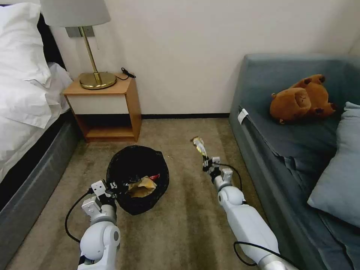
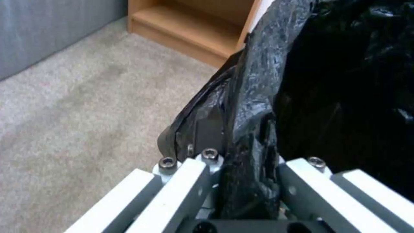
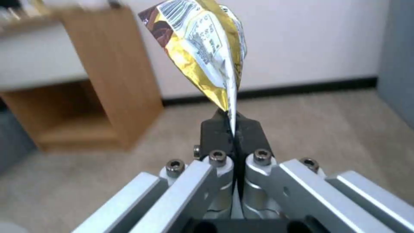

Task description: Pick up the trash bin, then pick up the garbage on the floor and place it into the trash bin.

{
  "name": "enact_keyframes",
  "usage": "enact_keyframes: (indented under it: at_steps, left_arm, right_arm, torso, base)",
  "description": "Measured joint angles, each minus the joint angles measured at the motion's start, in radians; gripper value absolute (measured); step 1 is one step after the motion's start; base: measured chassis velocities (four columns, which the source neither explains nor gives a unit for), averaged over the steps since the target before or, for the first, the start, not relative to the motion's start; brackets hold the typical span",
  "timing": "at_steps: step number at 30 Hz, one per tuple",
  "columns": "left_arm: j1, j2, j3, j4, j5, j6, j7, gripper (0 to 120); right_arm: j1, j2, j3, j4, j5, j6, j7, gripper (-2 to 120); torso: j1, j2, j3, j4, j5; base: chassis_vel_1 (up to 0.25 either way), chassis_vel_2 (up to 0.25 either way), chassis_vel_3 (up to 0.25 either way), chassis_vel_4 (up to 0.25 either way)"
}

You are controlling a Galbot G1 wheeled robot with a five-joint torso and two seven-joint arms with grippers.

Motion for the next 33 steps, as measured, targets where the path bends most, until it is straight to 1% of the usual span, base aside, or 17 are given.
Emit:
enact_keyframes:
  at_steps: [1, 3, 4, 5, 7, 8, 10, 11, 14, 15, 16, 17, 20, 22, 23, 25, 33]
  left_arm:
    - [0.0, 0.0, 0.0, 0.0, 0.0, 0.0, 0.0, 1]
    - [0.0, 0.0, 0.003, 0.01, 0.002, 0.005, 0.0, 1]
    - [0.0, 0.0, 0.004, 0.012, 0.004, 0.008, 0.0, 1]
    - [0.0, 0.0, 0.004, 0.012, 0.004, 0.008, 0.0, 1]
    - [0.0, 0.0, 0.004, 0.018, 0.007, 0.016, -0.002, 1]
    - [0.0, 0.0, 0.004, 0.018, 0.007, 0.016, -0.002, 1]
    - [0.0, 0.001, 0.003, 0.019, 0.007, 0.022, -0.005, 1]
    - [0.0, 0.001, 0.003, 0.019, 0.007, 0.022, -0.005, 1]
    - [-0.002, 0.001, 0.005, 0.019, 0.003, 0.033, -0.013, 1]
    - [-0.002, 0.001, 0.005, 0.019, 0.003, 0.033, -0.013, 1]
    - [-0.003, 0.001, 0.006, 0.019, 0.003, 0.033, -0.014, 1]
    - [-0.005, 0.001, 0.01, 0.019, 0.001, 0.034, -0.015, 1]
    - [-0.006, 0.001, 0.015, 0.019, -0.001, 0.037, -0.016, 1]
    - [-0.008, 0.001, 0.018, 0.019, -0.004, 0.041, -0.016, 1]
    - [-0.008, 0.001, 0.018, 0.019, -0.004, 0.041, -0.016, 1]
    - [-0.01, 0.0, 0.02, 0.011, -0.009, 0.046, -0.017, 1]
    - [-0.015, -0.006, 0.031, 0.003, -0.015, 0.053, -0.028, 1]
  right_arm:
    - [0.0, 0.0, 0.0, 0.0, 0.0, 0.0, 0.0, 0]
    - [-0.022, -0.004, -0.033, 0.123, 0.018, -0.023, 0.029, 0]
    - [-0.031, -0.007, -0.052, 0.165, 0.023, -0.031, 0.039, 0]
    - [-0.031, -0.007, -0.052, 0.165, 0.023, -0.031, 0.039, 0]
    - [-0.05, -0.01, -0.103, 0.249, 0.027, -0.049, 0.055, 0]
    - [-0.05, -0.01, -0.103, 0.249, 0.027, -0.049, 0.055, 0]
    - [-0.062, -0.012, -0.155, 0.314, 0.025, -0.064, 0.071, 0]
    - [-0.062, -0.012, -0.155, 0.314, 0.025, -0.064, 0.071, 0]
    - [-0.066, -0.011, -0.261, 0.37, 0.009, -0.077, 0.093, 0]
    - [-0.066, -0.011, -0.261, 0.37, 0.009, -0.077, 0.093, 0]
    - [-0.064, -0.01, -0.282, 0.371, 0.006, -0.08, 0.094, 0]
    - [-0.055, -0.005, -0.333, 0.363, -0.009, -0.085, 0.098, 0]
    - [-0.047, -0.001, -0.369, 0.345, -0.025, -0.085, 0.101, 0]
    - [-0.032, 0.007, -0.424, 0.304, -0.052, -0.086, 0.107, 0]
    - [-0.032, 0.007, -0.424, 0.304, -0.052, -0.086, 0.107, 0]
    - [-0.022, 0.015, -0.457, 0.256, -0.078, -0.076, 0.109, 0]
    - [-0.051, 0.023, -0.47, 0.221, -0.116, -0.059, 0.104, 0]
  torso:
    - [0.0, 0.0, 0.0, 0.0, 0.0]
    - [0.0, 0.0, 0.0, 0.0001, -0.0001]
    - [0.0, 0.0, 0.0, 0.0, -0.0001]
    - [0.0, 0.0, 0.0, 0.0, -0.0001]
    - [0.0, 0.0, 0.0, 0.0001, -0.0001]
    - [0.0, 0.0, 0.0, 0.0001, -0.0001]
    - [0.0, 0.0, 0.0, 0.0, -0.0001]
    - [0.0, 0.0, 0.0, 0.0, -0.0001]
    - [0.0, 0.0, 0.0, 0.0, -0.0002]
    - [0.0, 0.0, 0.0, 0.0, -0.0002]
    - [0.0, 0.0, 0.0, 0.0001, -0.0001]
    - [0.0, 0.0, 0.0, 0.0002, 0.0]
    - [0.0, 0.0, 0.0, 0.0001, -0.0001]
    - [0.0, 0.0, 0.0, 0.0002, -0.0002]
    - [0.0, 0.0, 0.0, 0.0002, -0.0002]
    - [0.0, 0.0, 0.0, 0.0002, -0.0001]
    - [0.0, 0.0, 0.0, 0.0002, 0.0]
  base:
    - [0.0, 0.0, 0.0, 0.0]
    - [0.0, 0.0, 0.0, 0.0]
    - [0.0, 0.0, 0.0, 0.0]
    - [0.0, 0.0, 0.0, 0.0]
    - [0.0, 0.0, 0.0, 0.0]
    - [0.0, 0.0, 0.0, 0.0]
    - [0.0, 0.0, 0.0, 0.0]
    - [0.0, 0.0, 0.0, 0.0]
    - [0.0, 0.0, 0.0, 0.0]
    - [0.0, 0.0, 0.0, 0.0]
    - [0.0, 0.0, 0.0, 0.0]
    - [0.0, 0.0, 0.0, 0.0]
    - [0.0, 0.0, 0.0, 0.0]
    - [0.0, 0.0, 0.0, 0.0]
    - [0.0, 0.0, 0.0, 0.0]
    - [0.0, 0.0, 0.0, 0.0]
    - [0.0, 0.0, 0.0, 0.0]
